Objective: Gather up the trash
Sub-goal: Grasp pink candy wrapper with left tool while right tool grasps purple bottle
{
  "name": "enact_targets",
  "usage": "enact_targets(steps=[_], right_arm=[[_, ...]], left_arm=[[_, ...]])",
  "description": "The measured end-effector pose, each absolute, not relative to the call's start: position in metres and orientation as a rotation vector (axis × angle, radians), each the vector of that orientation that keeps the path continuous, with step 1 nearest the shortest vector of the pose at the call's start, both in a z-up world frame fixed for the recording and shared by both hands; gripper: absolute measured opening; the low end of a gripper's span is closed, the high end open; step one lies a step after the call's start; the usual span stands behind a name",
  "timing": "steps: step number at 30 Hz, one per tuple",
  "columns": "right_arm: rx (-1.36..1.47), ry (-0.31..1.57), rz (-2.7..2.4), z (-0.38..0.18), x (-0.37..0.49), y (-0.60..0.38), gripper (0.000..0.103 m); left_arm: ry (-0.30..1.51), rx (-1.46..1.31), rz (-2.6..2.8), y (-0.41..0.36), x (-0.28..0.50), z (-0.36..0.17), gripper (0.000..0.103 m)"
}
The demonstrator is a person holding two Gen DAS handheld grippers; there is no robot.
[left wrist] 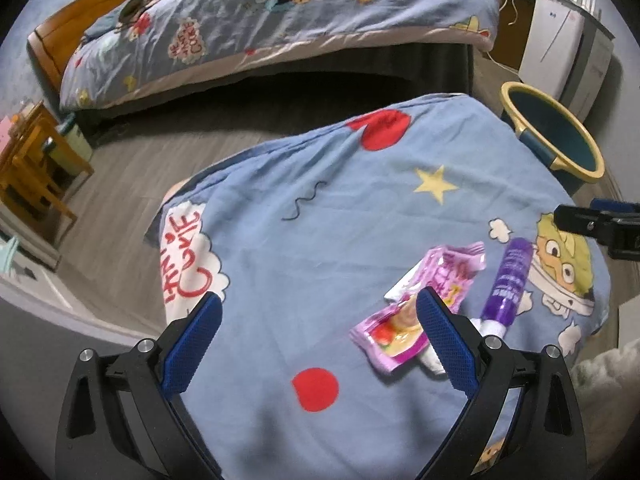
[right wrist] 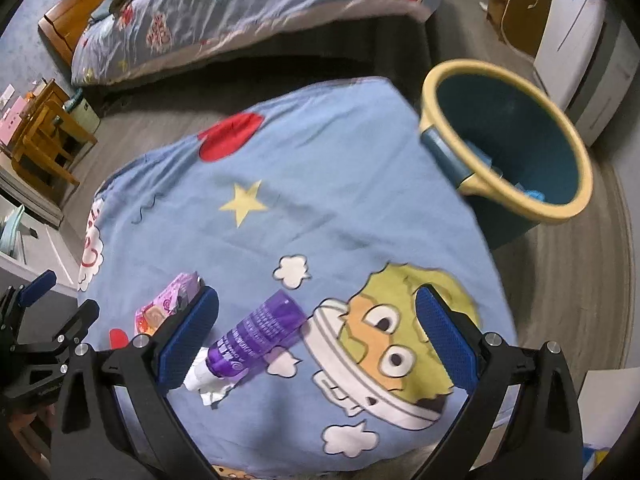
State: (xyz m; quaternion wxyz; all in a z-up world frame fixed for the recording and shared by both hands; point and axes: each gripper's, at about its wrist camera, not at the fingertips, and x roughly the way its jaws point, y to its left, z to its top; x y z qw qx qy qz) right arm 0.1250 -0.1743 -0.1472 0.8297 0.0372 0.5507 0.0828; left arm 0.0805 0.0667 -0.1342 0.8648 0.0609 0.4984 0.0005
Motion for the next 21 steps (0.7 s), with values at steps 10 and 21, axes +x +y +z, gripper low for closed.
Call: enact_targets(steps=[10, 21], right_arm=[[0.109, 1.301, 0.249, -0.184, 0.126, -0.143, 0.070], [0.181, 1.377, 0.246, -0.206, 0.136, -0.151, 0.043]], left_arm=[[1.073, 0.077, 0.024, 0.086, 0.080, -0.141, 0.096], [1.106, 0.068, -0.073, 0.073, 0.080, -0.149, 0.096]])
